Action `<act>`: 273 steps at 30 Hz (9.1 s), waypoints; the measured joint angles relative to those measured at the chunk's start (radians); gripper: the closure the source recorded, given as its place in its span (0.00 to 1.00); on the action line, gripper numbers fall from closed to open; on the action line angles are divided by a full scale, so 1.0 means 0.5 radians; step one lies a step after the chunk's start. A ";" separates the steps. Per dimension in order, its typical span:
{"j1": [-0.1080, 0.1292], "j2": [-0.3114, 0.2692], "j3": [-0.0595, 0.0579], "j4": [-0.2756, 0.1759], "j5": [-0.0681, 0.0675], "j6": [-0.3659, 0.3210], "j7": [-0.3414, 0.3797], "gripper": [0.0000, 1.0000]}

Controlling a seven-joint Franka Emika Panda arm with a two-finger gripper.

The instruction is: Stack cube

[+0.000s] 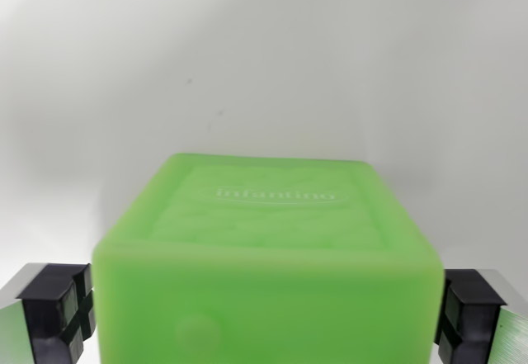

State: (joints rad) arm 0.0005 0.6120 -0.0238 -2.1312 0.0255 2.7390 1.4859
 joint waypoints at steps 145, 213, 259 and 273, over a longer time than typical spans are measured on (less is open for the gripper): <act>0.396 -0.370 0.068 0.337 -0.054 -0.690 -0.045 1.00; 0.502 0.030 0.091 0.544 -0.075 -0.515 -0.086 1.00; 0.506 0.069 0.087 0.552 -0.075 -0.484 -0.086 0.00; 0.506 0.018 0.087 0.546 -0.075 -0.521 -0.086 0.00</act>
State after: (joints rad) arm 0.2533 0.6211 0.0198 -1.8580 -0.0118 2.4785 1.4430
